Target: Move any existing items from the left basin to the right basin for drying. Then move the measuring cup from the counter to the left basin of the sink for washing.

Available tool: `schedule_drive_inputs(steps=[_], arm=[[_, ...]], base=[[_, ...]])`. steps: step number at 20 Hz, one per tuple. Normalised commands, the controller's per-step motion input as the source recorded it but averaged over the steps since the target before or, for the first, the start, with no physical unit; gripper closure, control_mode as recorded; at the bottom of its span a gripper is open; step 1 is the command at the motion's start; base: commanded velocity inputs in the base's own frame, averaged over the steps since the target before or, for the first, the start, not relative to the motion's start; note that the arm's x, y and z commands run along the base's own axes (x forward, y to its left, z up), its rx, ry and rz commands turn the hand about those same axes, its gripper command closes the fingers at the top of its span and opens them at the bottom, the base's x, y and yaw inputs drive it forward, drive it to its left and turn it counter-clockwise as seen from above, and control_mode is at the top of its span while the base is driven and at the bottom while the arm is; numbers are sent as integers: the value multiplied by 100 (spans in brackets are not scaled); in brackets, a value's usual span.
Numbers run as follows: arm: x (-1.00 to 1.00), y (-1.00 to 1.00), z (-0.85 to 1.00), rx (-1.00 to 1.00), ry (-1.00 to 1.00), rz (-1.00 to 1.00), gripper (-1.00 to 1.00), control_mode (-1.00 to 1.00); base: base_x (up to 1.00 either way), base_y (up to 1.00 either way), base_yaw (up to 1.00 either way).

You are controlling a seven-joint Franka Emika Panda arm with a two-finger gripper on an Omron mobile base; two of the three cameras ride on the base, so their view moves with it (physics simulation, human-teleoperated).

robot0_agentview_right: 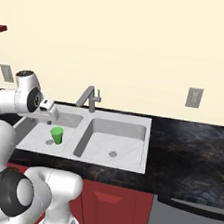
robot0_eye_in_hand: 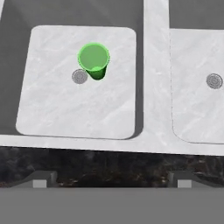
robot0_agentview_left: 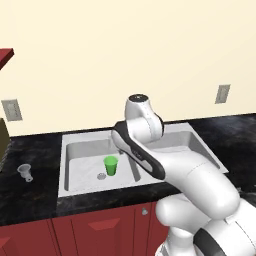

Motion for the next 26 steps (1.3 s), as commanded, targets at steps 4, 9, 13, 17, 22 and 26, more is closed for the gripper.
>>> schedule_drive_inputs(steps=[4, 9, 13, 17, 22, 26], arm=[[17, 24, -25, 0, 8, 0, -100, -100], [25, 18, -26, 0, 7, 0, -100, -100], [34, 16, -27, 0, 9, 0, -100, -100], [38, 6, -20, 0, 8, 0, -100, -100], [36, 4, -14, 0, 5, 0, -100, -100], [31, 11, -11, -2, 4, 0, -100, -100]], base=[[0, 0, 0], [0, 0, 0], [0, 0, 0], [0, 0, 0], [0, 0, 0], [0, 0, 0]])
